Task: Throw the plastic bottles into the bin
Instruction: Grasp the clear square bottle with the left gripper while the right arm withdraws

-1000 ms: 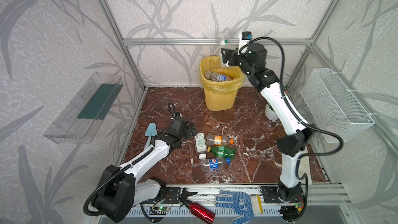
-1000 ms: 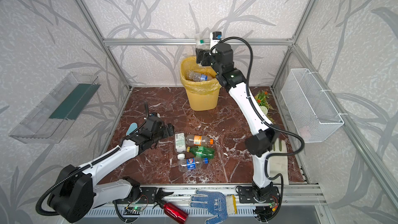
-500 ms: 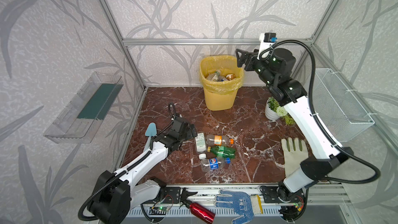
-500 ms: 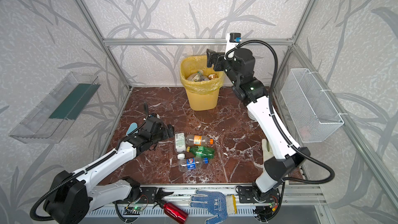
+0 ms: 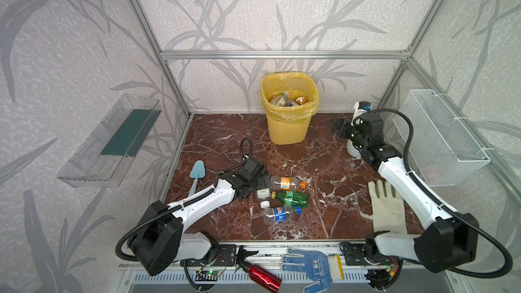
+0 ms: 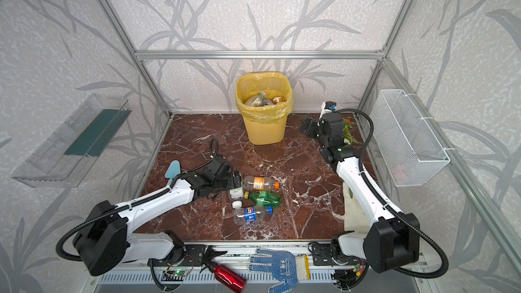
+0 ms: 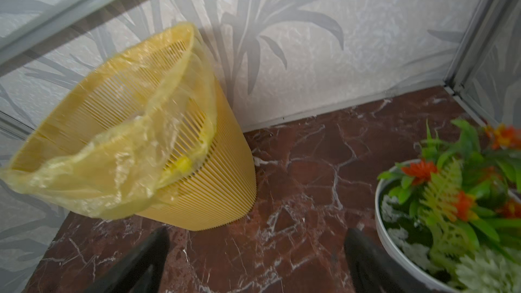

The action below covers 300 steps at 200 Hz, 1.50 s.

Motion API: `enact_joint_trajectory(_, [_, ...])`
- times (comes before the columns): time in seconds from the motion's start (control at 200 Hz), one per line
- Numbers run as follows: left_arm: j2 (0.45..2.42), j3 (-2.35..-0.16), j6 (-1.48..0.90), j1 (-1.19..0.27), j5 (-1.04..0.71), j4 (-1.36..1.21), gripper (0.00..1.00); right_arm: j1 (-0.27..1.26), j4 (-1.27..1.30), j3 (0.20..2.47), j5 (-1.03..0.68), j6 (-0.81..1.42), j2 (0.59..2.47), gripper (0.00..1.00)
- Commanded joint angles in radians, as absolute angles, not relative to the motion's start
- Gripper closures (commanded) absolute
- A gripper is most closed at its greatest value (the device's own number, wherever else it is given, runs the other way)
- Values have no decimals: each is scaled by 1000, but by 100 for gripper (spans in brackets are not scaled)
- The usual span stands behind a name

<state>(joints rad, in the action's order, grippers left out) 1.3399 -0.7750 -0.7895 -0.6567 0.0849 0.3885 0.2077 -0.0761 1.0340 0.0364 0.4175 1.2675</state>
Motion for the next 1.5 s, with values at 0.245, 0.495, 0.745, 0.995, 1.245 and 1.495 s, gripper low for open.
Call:
enact_joint_trajectory(0.245, [1495,-910,-795,-674,146,494,1,85,-81,716,17,479,1040,3])
enact_joint_trajectory(0.495, [1541,-928,-844,-674,157,502,8,12,-105,618,-7,485,983,3])
enact_joint_trajectory(0.745, [1529,-904,-854,-674,143,477,11,-9,-94,587,-25,502,991,2])
enact_joint_trajectory(0.995, [1591,-925,-834,-674,134,487,11,-12,-93,583,-30,517,992,2])
enact_joint_trajectory(1.245, [1645,-962,-808,-672,175,532,21,-17,-106,557,-20,521,969,2])
enact_joint_trajectory(1.495, [1611,-973,-753,-634,236,580,34,-25,-124,550,-20,525,949,2])
